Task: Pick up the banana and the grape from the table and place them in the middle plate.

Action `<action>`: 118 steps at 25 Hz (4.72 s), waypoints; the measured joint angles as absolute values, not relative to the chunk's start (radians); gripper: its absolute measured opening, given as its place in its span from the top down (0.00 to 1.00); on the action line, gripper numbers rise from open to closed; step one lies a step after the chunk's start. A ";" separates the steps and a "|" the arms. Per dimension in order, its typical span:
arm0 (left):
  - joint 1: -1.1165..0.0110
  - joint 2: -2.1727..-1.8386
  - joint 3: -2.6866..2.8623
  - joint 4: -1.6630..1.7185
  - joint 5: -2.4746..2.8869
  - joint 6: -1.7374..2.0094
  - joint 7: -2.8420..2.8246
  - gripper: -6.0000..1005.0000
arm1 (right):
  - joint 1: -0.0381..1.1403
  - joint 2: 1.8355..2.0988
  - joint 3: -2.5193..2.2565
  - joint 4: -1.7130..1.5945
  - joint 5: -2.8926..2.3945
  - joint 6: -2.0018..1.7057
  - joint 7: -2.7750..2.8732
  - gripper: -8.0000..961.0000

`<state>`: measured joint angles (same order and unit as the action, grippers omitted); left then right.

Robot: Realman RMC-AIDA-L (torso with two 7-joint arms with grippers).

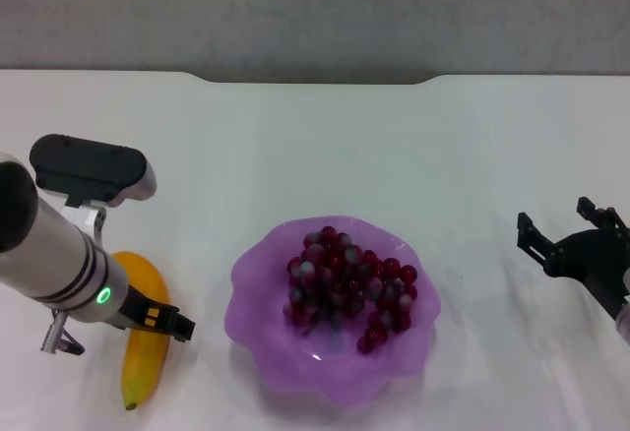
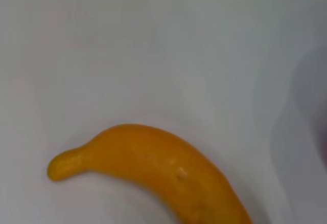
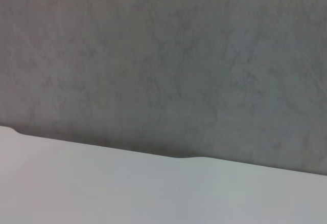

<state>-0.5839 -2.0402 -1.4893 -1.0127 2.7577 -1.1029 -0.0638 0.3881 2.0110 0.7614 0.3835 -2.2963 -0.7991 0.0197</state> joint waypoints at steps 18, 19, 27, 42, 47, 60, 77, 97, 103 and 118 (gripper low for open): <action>-0.579 -2.039 -1.490 -1.024 2.764 -1.088 -0.069 0.50 | 0.388 2.011 0.761 0.381 -2.296 -0.799 0.018 0.09; -0.576 -2.038 -1.492 -1.032 2.764 -1.089 -0.069 0.50 | 0.388 2.011 0.761 0.380 -2.296 -0.799 0.018 0.09; -0.429 -2.036 -1.630 -1.357 2.714 -1.195 -0.010 0.50 | 0.384 2.011 0.761 0.376 -2.296 -0.799 0.018 0.09; -0.310 -2.042 -1.640 -1.334 2.130 -1.061 0.144 0.50 | 0.384 2.011 0.761 0.373 -2.296 -0.799 0.018 0.09; -0.287 -2.043 -1.591 -1.250 1.898 -1.002 0.294 0.50 | 0.387 2.011 0.761 0.372 -2.296 -0.799 0.018 0.09; -0.337 -2.041 -1.583 -1.011 1.590 -0.929 0.594 0.49 | 0.395 2.011 0.761 0.371 -2.296 -0.799 0.018 0.09; -0.369 -2.043 -1.574 -0.843 1.428 -0.924 0.836 0.41 | 0.397 2.013 0.761 0.372 -2.296 -0.799 -0.007 0.09; -0.329 -2.039 -1.606 -0.913 1.305 -0.919 1.009 0.10 | 0.392 2.013 0.761 0.371 -2.294 -0.801 -0.008 0.09; -0.282 -2.043 -1.699 -0.967 1.280 -0.894 1.265 0.10 | 0.391 2.012 0.761 0.371 -2.293 -0.802 -0.008 0.09; -0.196 -2.053 -1.589 -0.614 0.351 -0.853 2.704 0.10 | 0.395 2.013 0.755 0.380 -2.296 -0.811 -0.008 0.09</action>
